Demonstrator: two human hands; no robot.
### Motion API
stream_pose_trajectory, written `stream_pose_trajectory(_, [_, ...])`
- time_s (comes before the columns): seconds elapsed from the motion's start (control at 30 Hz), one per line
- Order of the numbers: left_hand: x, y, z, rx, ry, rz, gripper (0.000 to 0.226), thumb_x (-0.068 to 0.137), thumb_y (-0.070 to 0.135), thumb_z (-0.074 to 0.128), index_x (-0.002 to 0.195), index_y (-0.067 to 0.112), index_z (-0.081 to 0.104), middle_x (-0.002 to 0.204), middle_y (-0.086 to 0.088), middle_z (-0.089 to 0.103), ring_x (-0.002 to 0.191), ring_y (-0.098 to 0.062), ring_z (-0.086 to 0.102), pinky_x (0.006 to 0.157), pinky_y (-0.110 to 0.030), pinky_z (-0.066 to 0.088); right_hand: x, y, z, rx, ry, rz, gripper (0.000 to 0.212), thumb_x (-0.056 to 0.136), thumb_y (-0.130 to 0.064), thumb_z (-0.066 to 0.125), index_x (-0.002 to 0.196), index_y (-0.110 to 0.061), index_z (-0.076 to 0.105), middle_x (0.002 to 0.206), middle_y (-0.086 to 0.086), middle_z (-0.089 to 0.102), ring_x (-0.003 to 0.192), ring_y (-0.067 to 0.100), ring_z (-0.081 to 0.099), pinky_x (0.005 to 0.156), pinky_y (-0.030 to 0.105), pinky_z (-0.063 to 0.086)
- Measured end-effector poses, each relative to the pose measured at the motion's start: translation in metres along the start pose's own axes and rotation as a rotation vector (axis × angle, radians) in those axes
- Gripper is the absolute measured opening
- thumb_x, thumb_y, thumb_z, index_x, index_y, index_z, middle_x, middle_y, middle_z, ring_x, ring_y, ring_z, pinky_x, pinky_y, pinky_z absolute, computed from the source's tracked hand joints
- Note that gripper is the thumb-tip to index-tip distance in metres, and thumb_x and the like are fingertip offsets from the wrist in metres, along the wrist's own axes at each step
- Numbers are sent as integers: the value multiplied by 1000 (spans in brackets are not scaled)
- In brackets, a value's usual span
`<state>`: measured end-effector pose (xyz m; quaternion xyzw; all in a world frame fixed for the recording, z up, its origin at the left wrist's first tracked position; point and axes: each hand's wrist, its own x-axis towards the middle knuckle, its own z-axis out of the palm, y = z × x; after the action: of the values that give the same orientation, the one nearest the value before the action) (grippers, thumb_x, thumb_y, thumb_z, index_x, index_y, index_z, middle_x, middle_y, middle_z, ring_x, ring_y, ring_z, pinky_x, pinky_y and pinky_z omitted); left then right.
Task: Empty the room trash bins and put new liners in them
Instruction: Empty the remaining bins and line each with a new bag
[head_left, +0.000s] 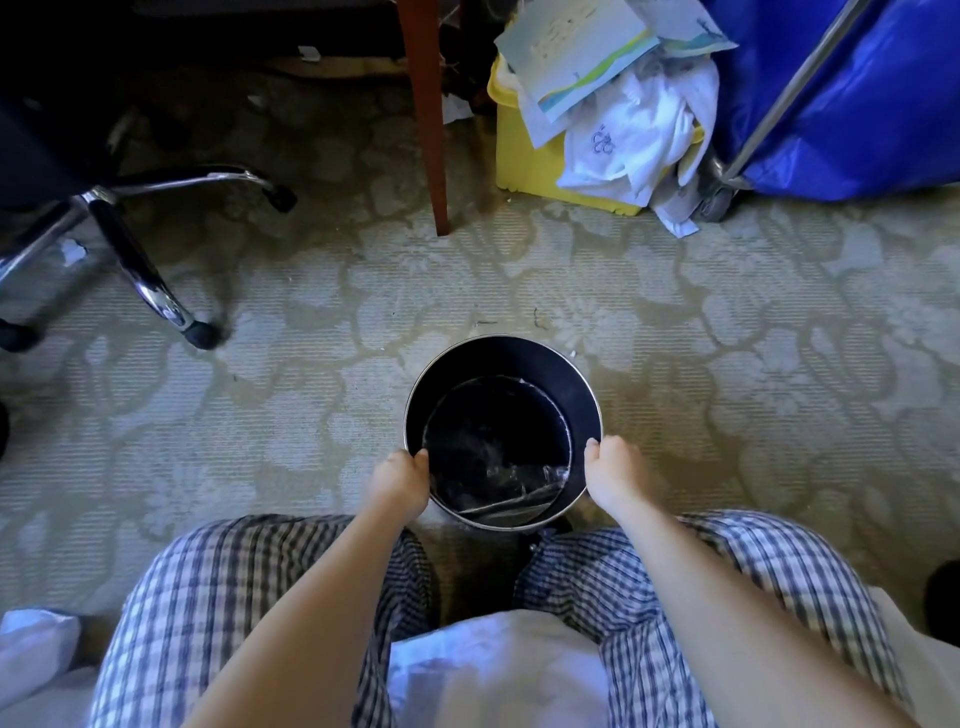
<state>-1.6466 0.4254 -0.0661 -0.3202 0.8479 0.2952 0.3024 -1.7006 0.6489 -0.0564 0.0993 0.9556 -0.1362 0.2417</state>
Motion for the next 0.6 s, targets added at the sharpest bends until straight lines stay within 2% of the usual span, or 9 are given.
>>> stream_pose_trajectory(0.13, [6,-3,7,-15,-44,-36,46,104,33,27,121,-5,46,117,-24,57,104,-36,56,74,-34,39,10,4,15,35,-13,7,40,102,-25,33,97,3,61,101,22,65,94,37,60,73,36,42])
stream_pose_trajectory(0.23, [11,-3,13,-57,-86,-80,47,103,34,28,129,-5,37,123,-24,55,108,-36,55,83,-38,44,17,5,26,53,-41,37,40,102,-25,33,99,3,62,102,22,65,95,37,60,77,38,46])
stream_pose_trajectory(0.3, [13,-2,16,-103,-98,-109,48,103,34,30,130,-5,31,124,-25,53,109,-36,54,78,-36,43,21,5,31,55,-73,49,40,102,-24,33,103,3,62,105,22,65,98,38,60,78,37,45])
stream_pose_trajectory(0.4, [19,-3,26,-221,-105,-135,44,101,35,35,123,-3,31,121,-26,54,106,-39,55,78,-39,42,26,6,36,62,-137,70,41,103,-24,32,105,6,60,107,23,63,98,37,58,72,33,39])
stream_pose_trajectory(0.5, [24,-2,36,-254,-103,-158,38,101,35,36,115,2,26,120,-25,52,103,-38,54,76,-36,37,31,6,41,54,-203,110,43,104,-29,30,107,3,59,96,15,58,88,30,53,71,30,35])
stream_pose_trajectory(0.6, [24,2,41,-244,-137,-181,57,101,37,36,139,0,14,135,-27,45,118,-39,48,91,-39,36,40,8,53,82,-289,147,44,102,-36,32,105,-2,58,98,14,59,98,33,57,78,34,39])
